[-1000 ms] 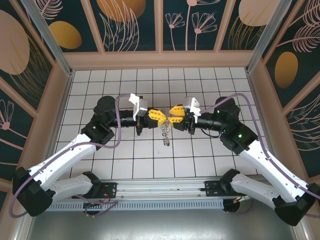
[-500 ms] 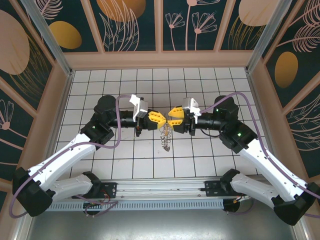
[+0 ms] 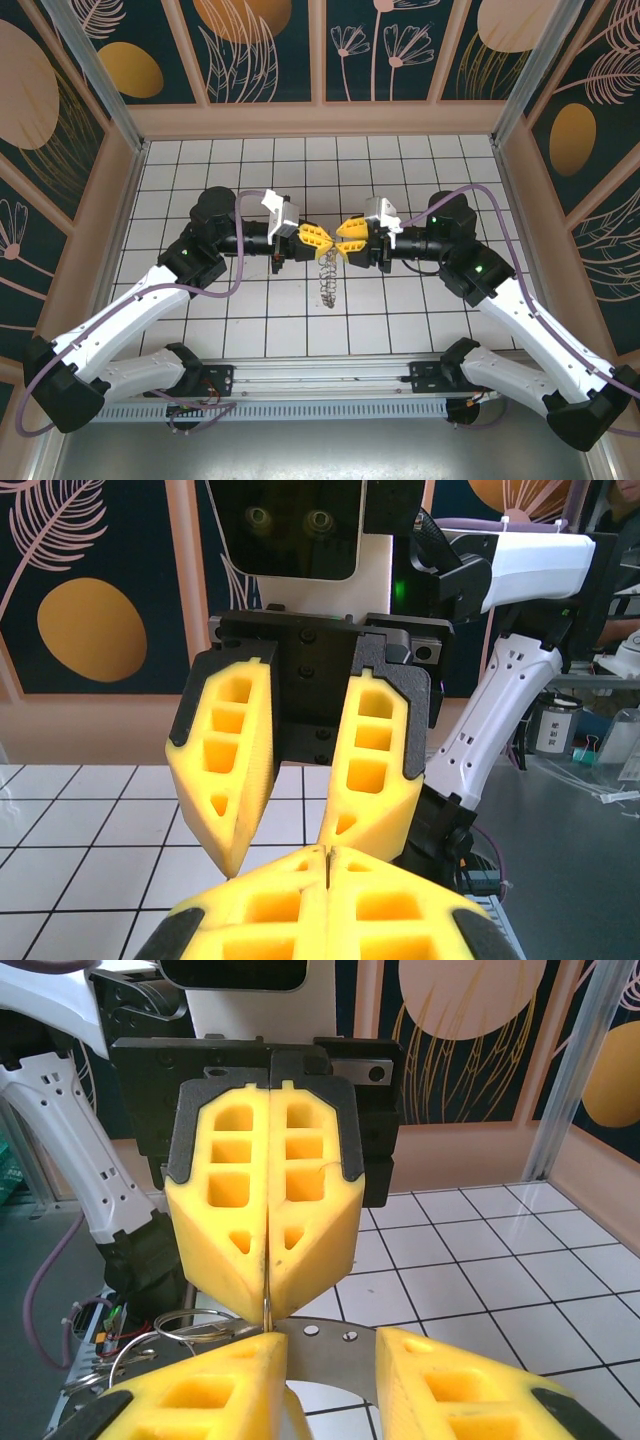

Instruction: Put the keys on the keyring

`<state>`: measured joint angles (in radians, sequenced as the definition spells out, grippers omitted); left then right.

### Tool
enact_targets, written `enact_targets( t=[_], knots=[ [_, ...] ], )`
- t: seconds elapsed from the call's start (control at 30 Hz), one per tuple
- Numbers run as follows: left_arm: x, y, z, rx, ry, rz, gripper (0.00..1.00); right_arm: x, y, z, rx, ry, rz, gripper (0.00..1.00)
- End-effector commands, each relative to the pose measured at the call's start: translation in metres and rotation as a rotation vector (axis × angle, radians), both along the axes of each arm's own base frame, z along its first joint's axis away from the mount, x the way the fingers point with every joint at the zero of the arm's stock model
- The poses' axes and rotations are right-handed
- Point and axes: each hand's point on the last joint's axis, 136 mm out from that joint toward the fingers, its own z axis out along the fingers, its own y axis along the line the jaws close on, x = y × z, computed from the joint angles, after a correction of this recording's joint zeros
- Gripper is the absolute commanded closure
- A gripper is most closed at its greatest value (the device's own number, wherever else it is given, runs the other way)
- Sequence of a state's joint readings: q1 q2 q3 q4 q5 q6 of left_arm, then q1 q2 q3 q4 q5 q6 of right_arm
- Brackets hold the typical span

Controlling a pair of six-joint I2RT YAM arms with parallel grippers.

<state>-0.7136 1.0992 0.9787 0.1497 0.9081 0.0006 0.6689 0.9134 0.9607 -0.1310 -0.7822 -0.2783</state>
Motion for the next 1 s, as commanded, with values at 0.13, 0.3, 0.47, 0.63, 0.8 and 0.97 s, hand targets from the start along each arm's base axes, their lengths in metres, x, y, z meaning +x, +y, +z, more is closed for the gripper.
enact_targets(
  t=[0.13, 0.3, 0.47, 0.63, 0.8, 0.97],
  knots=[
    [0.006, 0.002, 0.03, -0.065, -0.102, 0.053, 1.0, -0.018, -0.002, 0.012, 0.042, -0.003, 0.085, 0.71],
    [0.006, 0.002, 0.03, -0.062, -0.104, 0.05, 1.0, -0.02, -0.004, 0.012, 0.057, 0.009, 0.088, 0.71],
    [0.005, 0.002, 0.033, -0.067, -0.106, 0.043, 1.0, -0.028, -0.003, 0.014, 0.075, 0.022, 0.136, 0.72],
    [0.002, 0.002, 0.034, -0.075, -0.104, 0.027, 1.0, -0.024, 0.0, 0.013, 0.084, 0.029, 0.137, 0.72],
    [0.0, 0.004, 0.036, -0.081, -0.107, 0.025, 1.0, -0.016, 0.001, 0.014, 0.092, 0.03, 0.1, 0.72],
    [-0.002, 0.005, 0.038, -0.084, -0.11, 0.021, 1.0, -0.006, 0.0, 0.011, 0.083, 0.046, 0.042, 0.7]
  ],
)
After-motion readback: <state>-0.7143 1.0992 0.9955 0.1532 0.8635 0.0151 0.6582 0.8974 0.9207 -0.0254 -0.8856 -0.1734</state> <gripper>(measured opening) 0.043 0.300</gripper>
